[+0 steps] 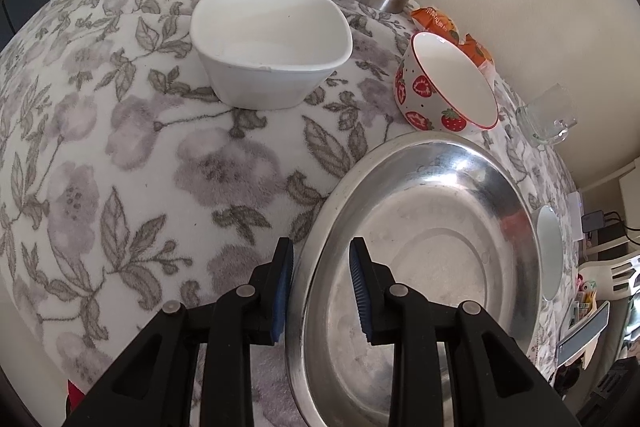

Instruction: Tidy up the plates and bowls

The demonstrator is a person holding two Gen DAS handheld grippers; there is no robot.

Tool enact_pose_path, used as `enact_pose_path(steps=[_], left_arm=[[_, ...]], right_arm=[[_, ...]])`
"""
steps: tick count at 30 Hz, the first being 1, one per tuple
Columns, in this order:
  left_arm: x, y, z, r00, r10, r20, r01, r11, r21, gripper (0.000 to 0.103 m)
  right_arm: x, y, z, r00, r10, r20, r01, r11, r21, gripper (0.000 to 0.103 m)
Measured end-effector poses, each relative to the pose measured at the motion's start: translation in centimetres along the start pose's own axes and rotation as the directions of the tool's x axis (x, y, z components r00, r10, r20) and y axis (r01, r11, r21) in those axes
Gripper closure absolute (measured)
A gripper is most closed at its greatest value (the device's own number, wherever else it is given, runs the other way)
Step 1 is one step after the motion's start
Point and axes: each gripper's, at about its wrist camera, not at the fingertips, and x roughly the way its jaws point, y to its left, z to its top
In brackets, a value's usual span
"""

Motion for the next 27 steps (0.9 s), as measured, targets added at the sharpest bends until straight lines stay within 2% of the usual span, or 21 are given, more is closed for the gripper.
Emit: enact_pose_path(steps=[5, 8, 16, 23, 27], left_arm=[[-0.5, 0.2, 0.0, 1.0, -0.006, 0.016, 0.006, 1.0, 0.004, 0.071], [-1.0, 0.3, 0.0, 0.999, -0.009, 0.034, 0.009, 1.0, 0.007, 0.068], [-3.0, 0.1, 0.1, 0.995, 0.01, 0.101, -0.013, 0.999, 0.035, 0.067], [-4.6, -1.8, -0.6, 0.99, 0.01, 0.142, -0.029, 0.99, 0.135, 0.053], [-4.6, -2.4, -1.1, 0.992, 0.022, 0.128, -0.043, 0.986, 0.162, 0.046]], right_arm=[[-0.8, 0.1, 0.1, 1.0, -0.005, 0.026, 0.005, 1.0, 0.0, 0.077], [-1.1, 0.0, 0.2, 0.999, -0.007, 0.041, 0.007, 1.0, 0.003, 0.077], [-2.3, 0.0, 0.5, 0.996, -0.015, 0.091, 0.014, 1.0, 0.011, 0.077], [-3.5, 0.5, 0.7, 0.99, -0.015, 0.14, 0.015, 1.0, 0.001, 0.077], [-3.6, 0.8, 0.6, 0.989, -0.023, 0.144, 0.026, 1.0, -0.016, 0.064]])
